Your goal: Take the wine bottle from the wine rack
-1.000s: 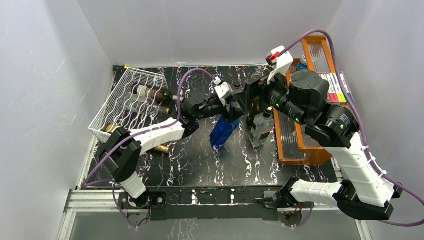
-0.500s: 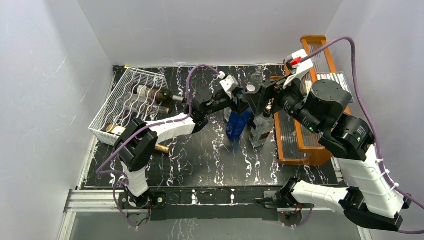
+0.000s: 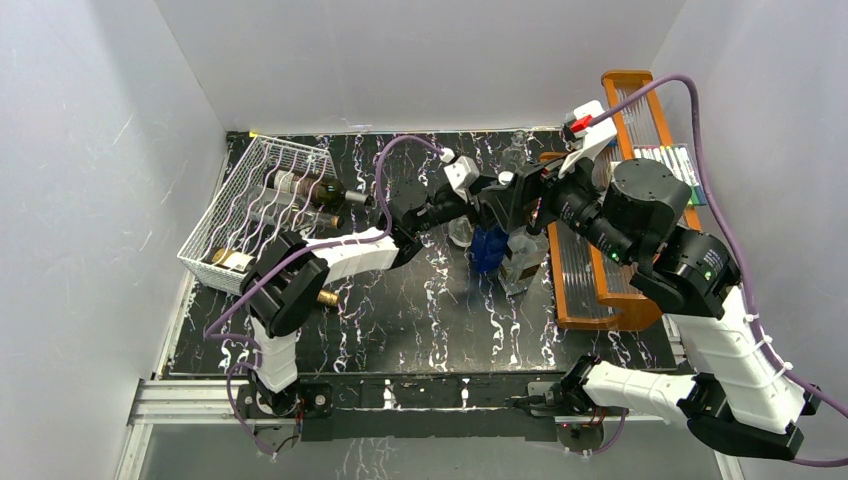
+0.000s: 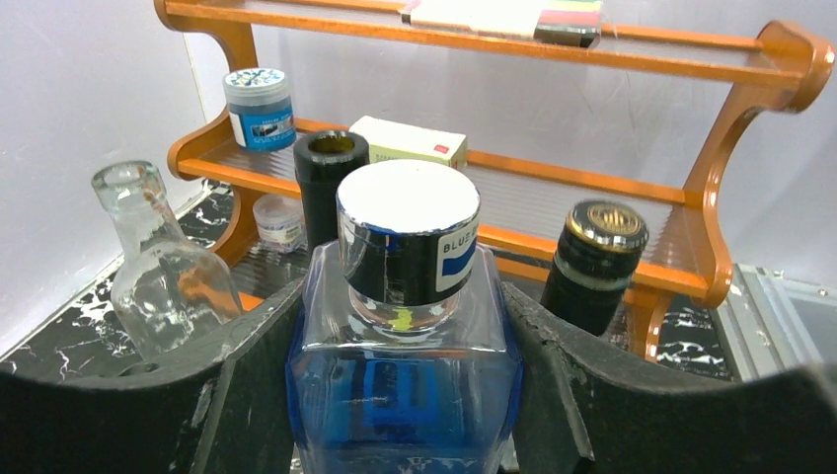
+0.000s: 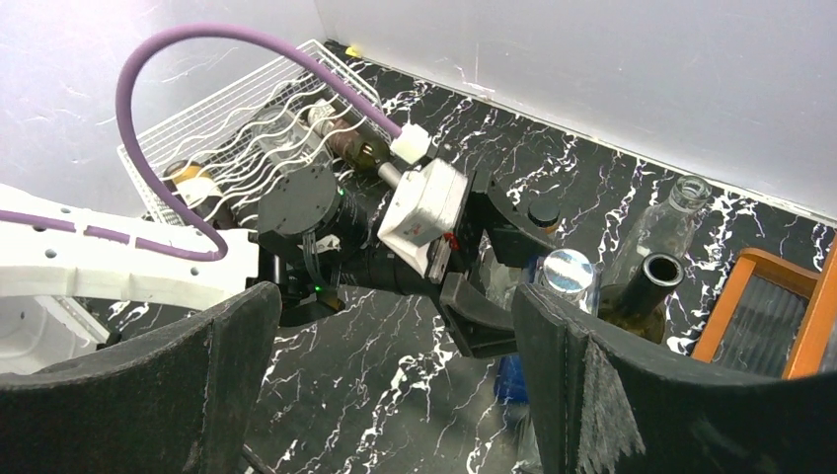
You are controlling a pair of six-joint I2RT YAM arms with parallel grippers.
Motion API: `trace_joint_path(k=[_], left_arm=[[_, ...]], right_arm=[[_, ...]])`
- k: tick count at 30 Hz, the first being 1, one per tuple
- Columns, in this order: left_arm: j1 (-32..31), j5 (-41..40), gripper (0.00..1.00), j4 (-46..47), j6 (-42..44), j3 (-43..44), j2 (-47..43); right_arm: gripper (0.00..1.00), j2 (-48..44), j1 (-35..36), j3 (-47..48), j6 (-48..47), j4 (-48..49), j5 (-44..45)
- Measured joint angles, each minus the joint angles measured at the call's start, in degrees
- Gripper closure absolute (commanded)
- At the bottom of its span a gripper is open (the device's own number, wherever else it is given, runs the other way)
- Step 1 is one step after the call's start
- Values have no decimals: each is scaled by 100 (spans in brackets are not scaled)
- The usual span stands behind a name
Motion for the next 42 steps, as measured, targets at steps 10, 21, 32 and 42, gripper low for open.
trace_joint_path(k=[10, 21, 32, 42], left_arm=[[0, 127, 96, 485, 175, -562, -208], [-2, -76, 47, 719, 138, -741, -240], [0, -173, 5, 758, 162, -765, -254], [0, -153, 2, 647, 192, -765, -426]], right_arm=[[2, 83, 0, 0, 7, 22, -140], [2, 151, 0, 0, 103, 72, -282], [2, 166, 0, 0, 111, 70, -302], [2, 192, 0, 0, 107, 70, -302]])
